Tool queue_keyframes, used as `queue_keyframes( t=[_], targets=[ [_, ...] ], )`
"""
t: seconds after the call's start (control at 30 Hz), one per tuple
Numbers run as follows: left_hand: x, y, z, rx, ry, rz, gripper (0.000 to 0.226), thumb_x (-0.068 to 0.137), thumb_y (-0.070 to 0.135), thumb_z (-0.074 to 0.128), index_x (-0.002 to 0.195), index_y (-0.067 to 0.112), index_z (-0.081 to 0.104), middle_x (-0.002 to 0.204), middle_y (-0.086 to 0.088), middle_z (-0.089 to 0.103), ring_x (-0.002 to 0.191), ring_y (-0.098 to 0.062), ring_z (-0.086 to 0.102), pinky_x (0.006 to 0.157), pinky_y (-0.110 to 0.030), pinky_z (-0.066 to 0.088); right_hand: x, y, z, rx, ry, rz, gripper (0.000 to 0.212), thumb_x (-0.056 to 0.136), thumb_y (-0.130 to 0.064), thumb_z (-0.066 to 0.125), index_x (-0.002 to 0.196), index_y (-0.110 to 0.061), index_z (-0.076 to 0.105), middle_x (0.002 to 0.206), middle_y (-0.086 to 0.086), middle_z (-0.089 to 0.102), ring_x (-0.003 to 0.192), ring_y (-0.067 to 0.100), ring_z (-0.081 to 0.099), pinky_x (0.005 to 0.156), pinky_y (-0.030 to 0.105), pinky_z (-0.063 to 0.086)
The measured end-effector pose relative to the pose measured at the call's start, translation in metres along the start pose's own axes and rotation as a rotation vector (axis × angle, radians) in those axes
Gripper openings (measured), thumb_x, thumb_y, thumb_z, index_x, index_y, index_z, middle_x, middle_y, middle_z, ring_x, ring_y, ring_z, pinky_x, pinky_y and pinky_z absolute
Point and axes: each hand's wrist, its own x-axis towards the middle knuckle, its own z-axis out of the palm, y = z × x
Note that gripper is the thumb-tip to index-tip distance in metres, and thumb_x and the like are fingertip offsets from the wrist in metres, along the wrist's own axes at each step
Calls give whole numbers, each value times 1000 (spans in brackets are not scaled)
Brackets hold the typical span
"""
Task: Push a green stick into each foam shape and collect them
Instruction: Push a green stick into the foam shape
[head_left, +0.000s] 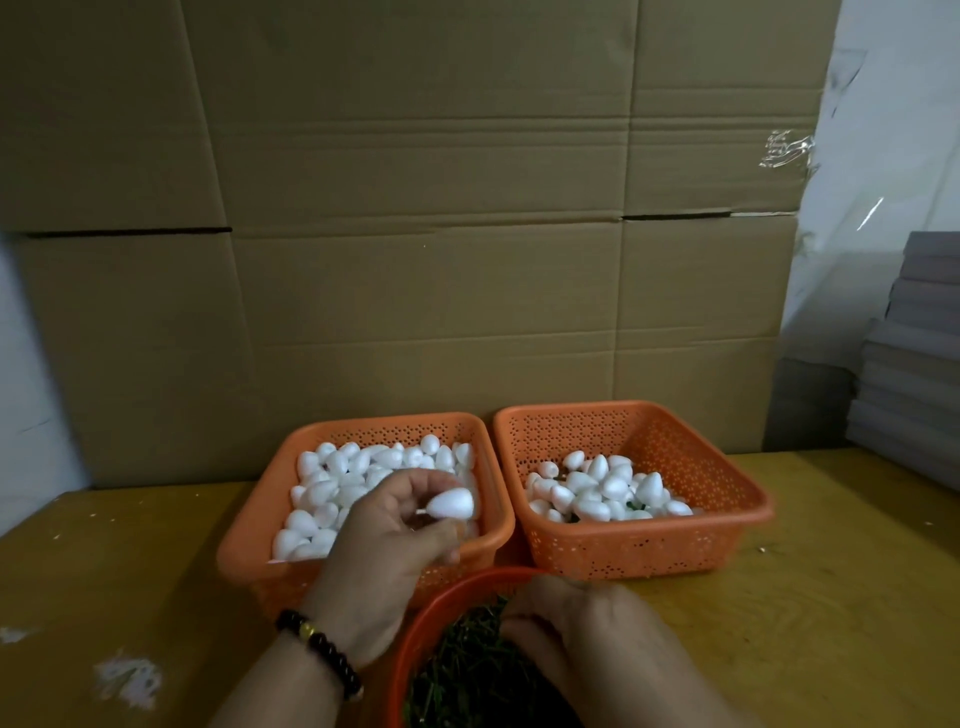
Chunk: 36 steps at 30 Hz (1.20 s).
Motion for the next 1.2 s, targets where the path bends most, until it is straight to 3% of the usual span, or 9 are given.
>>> queue_keyframes(
  t=[0.17, 0.3, 0.43, 0.53, 0.73, 0.83, 0.93, 1.2],
  targets=[
    [-15, 1, 13, -203, -86, -72, 27, 80, -4, 65, 104, 7, 66, 94, -16, 71, 76, -23, 68, 59, -28, 54, 1, 7, 0, 166, 202, 48, 18, 94, -26, 57, 108, -30, 68, 91, -16, 60, 70, 2, 61, 69, 18, 50],
    [-21, 7, 18, -354, -136, -134, 41, 68, 0, 68, 107, 0, 57, 94, -19, 70, 80, -29, 70, 62, -31, 57, 1, 9, -2, 244, 337, 55, 23, 94, -22, 54, 114, -31, 63, 87, -19, 63, 77, -2, 60, 68, 8, 44],
    [-24, 12, 18, -574, -234, -261, 32, 69, -7, 64, 99, 2, 60, 101, -25, 67, 77, -27, 69, 60, -31, 57, 1, 8, -8, 490, 423, 107, 7, 85, -30, 62, 89, -29, 56, 66, -13, 64, 51, 5, 58, 49, 12, 40],
    [-25, 13, 20, -667, -267, -322, 33, 67, -6, 65, 99, 3, 63, 102, -23, 67, 73, -25, 69, 56, -29, 57, 1, 5, -14, 625, 460, 104, 12, 78, -37, 62, 78, -25, 61, 56, -5, 63, 43, 5, 54, 43, 17, 42],
    [-26, 10, 21, -866, -290, -455, 50, 68, -6, 63, 118, -1, 61, 111, -22, 66, 73, -26, 68, 53, -27, 56, 2, 0, -21, 865, 466, 92, 22, 78, -24, 59, 95, -18, 70, 78, 6, 73, 69, 14, 70, 62, 18, 53],
    [-26, 9, 23, -928, -291, -495, 48, 67, -4, 64, 115, -4, 65, 111, -21, 65, 73, -26, 68, 52, -27, 57, 2, -2, -20, 897, 459, 90, 23, 80, -16, 57, 99, -13, 70, 84, 4, 75, 77, 17, 72, 65, 18, 55],
    [-27, 9, 25, -949, -286, -502, 40, 65, -1, 67, 105, -5, 69, 108, -21, 67, 71, -24, 68, 52, -26, 57, 1, -2, -19, 910, 462, 101, 19, 85, -3, 58, 97, -12, 69, 83, 4, 75, 78, 18, 73, 66, 19, 55],
    [-27, 6, 25, -958, -318, -444, 40, 77, 1, 59, 116, 5, 68, 105, -18, 67, 81, -25, 69, 66, -34, 60, 1, -2, -17, 875, 482, 114, 22, 80, 4, 65, 91, -13, 72, 80, 4, 76, 76, 18, 73, 68, 22, 57]
  ],
)
